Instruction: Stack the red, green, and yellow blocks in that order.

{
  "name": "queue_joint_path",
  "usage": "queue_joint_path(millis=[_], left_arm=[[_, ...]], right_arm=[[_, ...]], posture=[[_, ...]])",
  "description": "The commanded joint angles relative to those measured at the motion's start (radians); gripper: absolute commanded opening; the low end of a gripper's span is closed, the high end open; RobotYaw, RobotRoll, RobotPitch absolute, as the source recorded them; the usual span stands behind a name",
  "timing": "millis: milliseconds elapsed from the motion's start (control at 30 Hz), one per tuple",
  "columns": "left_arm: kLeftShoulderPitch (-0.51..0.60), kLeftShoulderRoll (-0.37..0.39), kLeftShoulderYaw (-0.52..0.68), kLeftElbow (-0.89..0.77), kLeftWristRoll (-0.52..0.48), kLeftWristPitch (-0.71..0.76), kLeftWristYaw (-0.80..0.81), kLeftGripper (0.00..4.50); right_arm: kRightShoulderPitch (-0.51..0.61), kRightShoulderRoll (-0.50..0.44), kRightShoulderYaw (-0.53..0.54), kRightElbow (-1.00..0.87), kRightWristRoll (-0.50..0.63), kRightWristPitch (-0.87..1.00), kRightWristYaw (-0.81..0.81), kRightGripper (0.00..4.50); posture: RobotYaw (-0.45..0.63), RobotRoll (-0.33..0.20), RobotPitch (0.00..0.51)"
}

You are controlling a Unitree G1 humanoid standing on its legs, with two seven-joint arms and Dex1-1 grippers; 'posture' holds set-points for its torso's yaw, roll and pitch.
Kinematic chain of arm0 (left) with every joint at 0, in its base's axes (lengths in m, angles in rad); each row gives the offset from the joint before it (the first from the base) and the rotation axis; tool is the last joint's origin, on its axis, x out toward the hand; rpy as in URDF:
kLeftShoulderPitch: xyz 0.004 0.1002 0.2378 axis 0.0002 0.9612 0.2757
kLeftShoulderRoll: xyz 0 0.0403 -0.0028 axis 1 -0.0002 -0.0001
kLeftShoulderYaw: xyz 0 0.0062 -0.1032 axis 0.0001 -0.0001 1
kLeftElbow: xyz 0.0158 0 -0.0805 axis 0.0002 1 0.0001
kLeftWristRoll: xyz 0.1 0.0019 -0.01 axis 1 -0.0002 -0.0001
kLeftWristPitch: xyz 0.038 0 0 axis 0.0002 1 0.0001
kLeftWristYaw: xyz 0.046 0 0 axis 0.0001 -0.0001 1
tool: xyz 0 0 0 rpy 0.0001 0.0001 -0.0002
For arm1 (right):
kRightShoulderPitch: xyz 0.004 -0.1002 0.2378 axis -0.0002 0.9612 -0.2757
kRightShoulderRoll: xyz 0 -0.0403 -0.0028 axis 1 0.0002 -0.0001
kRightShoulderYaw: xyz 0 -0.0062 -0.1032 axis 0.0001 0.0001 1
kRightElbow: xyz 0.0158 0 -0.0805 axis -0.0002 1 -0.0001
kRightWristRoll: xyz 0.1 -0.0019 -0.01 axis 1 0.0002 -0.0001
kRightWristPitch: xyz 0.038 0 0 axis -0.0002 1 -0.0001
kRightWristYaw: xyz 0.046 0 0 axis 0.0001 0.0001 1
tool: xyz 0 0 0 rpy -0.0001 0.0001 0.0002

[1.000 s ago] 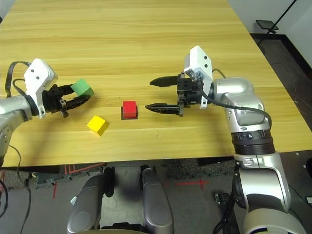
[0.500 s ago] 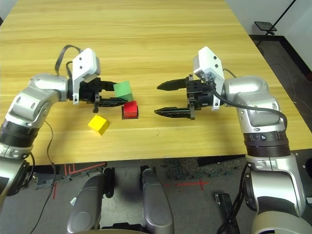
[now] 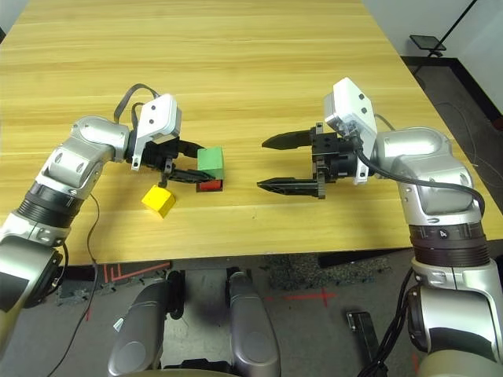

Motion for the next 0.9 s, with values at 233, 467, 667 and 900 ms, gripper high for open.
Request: queue_joint_path(millis=[233,467,667,900], left_arm=[[-0.034,-0.024,0.010,0.069,0.025,-0.050,-0.015,2.05],[0.014,-0.023,0.002,0.009,0.017,-0.014,-0.023,2.05],[0.027,-0.030,0.001,0.003,0.024,-0.001,-0.021,2.05],[0.009,-0.045,0.007,0.038,0.031,-0.003,-0.010,2.05]], right_arm=[[0.011,-0.011,-0.006,-0.031,0.026,0.009,-0.011,4.50],[0.008,-0.007,-0.003,-0.028,0.024,0.004,-0.017,4.50],[0.005,-0.003,0.001,-0.030,0.025,0.005,-0.021,4.50],[0.009,0.000,0.004,-0.041,0.030,0.010,-0.024,4.50]], posture=[[0.26,0.070,0.271],[0.26,0.070,0.270],[0.26,0.071,0.276],[0.26,0.068,0.281]])
